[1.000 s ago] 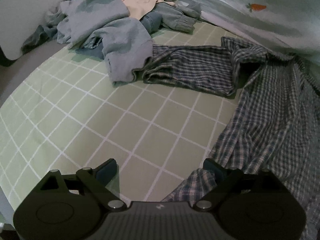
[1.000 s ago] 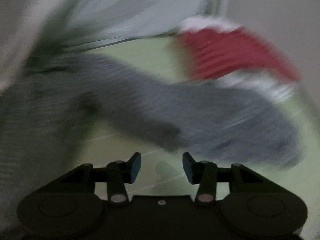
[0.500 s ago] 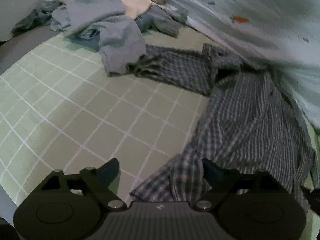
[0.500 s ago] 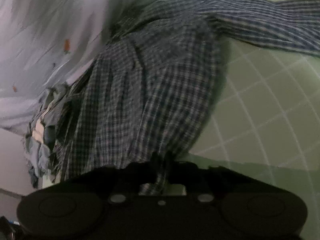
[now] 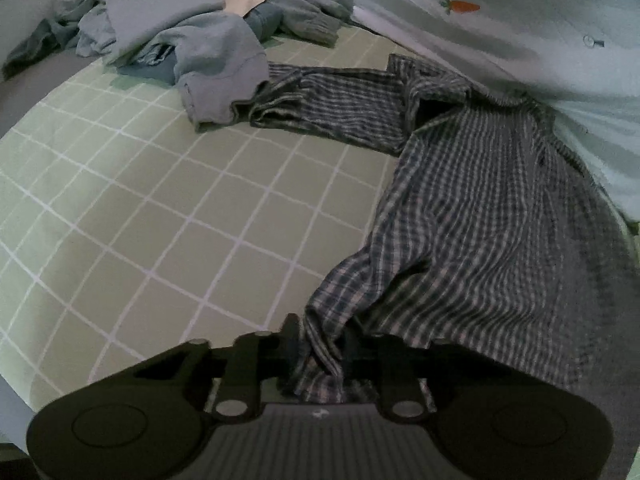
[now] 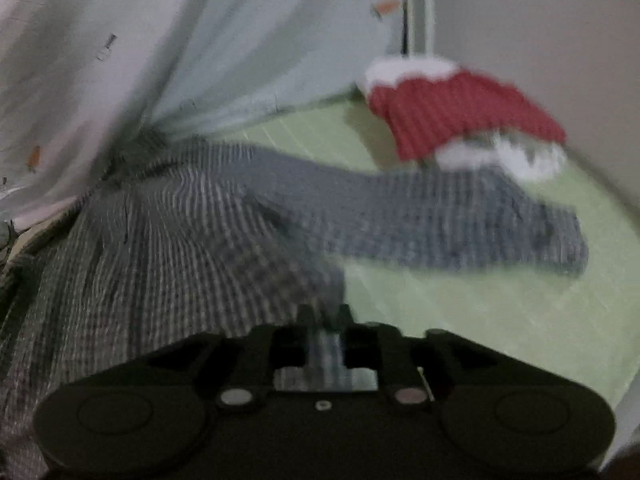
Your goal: Fold clothes
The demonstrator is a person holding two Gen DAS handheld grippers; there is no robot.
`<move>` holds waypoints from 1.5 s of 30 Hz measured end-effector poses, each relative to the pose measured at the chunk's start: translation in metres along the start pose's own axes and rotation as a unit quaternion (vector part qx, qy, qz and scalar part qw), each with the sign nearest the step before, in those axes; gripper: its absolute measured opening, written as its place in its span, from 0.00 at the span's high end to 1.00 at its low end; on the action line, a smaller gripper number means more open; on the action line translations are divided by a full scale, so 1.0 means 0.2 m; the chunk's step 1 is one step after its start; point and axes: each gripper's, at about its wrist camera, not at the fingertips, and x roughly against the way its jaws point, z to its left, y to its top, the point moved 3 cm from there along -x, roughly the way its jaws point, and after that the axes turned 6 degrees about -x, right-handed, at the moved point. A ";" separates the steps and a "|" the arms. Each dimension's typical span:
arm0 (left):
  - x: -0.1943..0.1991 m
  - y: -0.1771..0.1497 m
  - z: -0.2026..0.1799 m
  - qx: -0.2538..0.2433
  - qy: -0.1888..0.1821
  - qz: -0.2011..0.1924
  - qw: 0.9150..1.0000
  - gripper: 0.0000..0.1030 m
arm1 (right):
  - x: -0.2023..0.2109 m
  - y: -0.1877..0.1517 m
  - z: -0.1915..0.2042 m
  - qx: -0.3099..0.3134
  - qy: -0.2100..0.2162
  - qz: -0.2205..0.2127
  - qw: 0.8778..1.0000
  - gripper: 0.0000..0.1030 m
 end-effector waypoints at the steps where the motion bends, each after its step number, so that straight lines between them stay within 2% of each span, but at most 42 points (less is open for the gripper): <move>1: 0.00 0.00 -0.01 -0.001 -0.002 -0.002 1.000 0.61 | 0.00 -0.03 -0.02 -0.010 0.006 0.012 1.000 0.61; 2: 0.00 0.00 -0.01 -0.004 -0.004 -0.003 1.000 0.58 | -0.01 -0.07 -0.04 -0.016 0.011 0.024 1.000 0.53; 4: 0.00 -0.01 -0.04 -0.019 0.001 -0.002 1.000 0.58 | -0.05 -0.13 -0.05 -0.002 0.001 0.049 0.999 0.51; 6: 0.00 -0.03 -0.07 -0.038 0.011 -0.001 0.999 0.60 | -0.08 -0.18 -0.04 0.021 -0.038 0.063 0.997 0.48; 8: 0.00 -0.04 -0.08 -0.052 0.024 -0.001 0.998 0.66 | -0.11 -0.22 -0.07 0.036 -0.066 0.078 0.994 0.46; 9: 0.00 -0.05 -0.08 -0.056 0.030 -0.001 0.998 0.79 | -0.12 -0.24 -0.09 0.035 -0.064 0.089 0.993 0.46; 10: 0.01 -0.06 -0.08 -0.059 0.036 -0.001 0.998 0.85 | -0.13 -0.26 -0.11 0.031 -0.054 0.099 0.993 0.49; 11: 0.01 -0.07 -0.08 -0.057 0.040 -0.002 0.998 0.87 | -0.12 -0.27 -0.13 0.033 -0.043 0.096 0.994 0.59; 12: 0.02 -0.08 -0.07 -0.049 0.039 -0.003 0.998 0.91 | -0.11 -0.27 -0.13 0.044 -0.033 0.094 0.994 0.79; 13: 0.03 -0.09 -0.06 -0.040 0.039 -0.004 0.998 0.92 | -0.10 -0.28 -0.13 0.055 -0.024 0.093 0.994 0.87; 15: 0.06 -0.13 -0.05 -0.019 0.039 -0.005 0.999 0.94 | -0.08 -0.28 -0.14 0.071 -0.021 0.088 0.993 0.92; 20: 0.15 -0.29 -0.09 -0.003 0.043 -0.005 0.999 0.94 | -0.03 -0.28 -0.23 0.085 -0.043 0.070 0.993 0.93; 25: 0.23 -0.46 -0.17 0.003 0.035 -0.001 0.999 0.94 | -0.01 -0.23 -0.39 0.070 -0.073 0.062 0.993 0.93; 30: 0.28 -0.52 -0.20 0.000 0.030 -0.003 1.000 0.90 | -0.01 -0.20 -0.42 0.107 -0.107 0.056 0.987 0.92; 32: 0.30 -0.52 -0.19 0.013 0.022 -0.006 1.000 0.88 | 0.00 -0.20 -0.41 0.111 -0.113 0.056 0.986 0.85; 35: 0.33 -0.51 -0.18 0.040 0.017 -0.016 0.999 0.81 | 0.02 -0.19 -0.39 0.124 -0.127 0.041 0.983 0.72; 36: 0.34 -0.50 -0.18 0.046 0.016 -0.021 0.999 0.79 | 0.03 -0.19 -0.37 0.130 -0.128 0.032 0.983 0.55; 39: 0.37 -0.47 -0.16 0.061 0.017 -0.035 0.997 0.73 | 0.06 -0.18 -0.31 0.141 -0.122 0.001 0.982 0.29; 40: 0.38 -0.46 -0.15 0.065 0.017 -0.040 0.997 0.72 | 0.08 -0.18 -0.28 0.144 -0.114 -0.007 0.983 0.24; 42: 0.39 -0.42 -0.13 0.071 0.016 -0.047 0.996 0.69 | 0.09 -0.18 -0.22 0.149 -0.092 -0.016 0.984 0.07; 45: 0.40 -0.35 -0.10 0.073 0.015 -0.057 0.996 0.64 | 0.08 -0.22 -0.09 0.163 -0.049 -0.008 0.985 0.03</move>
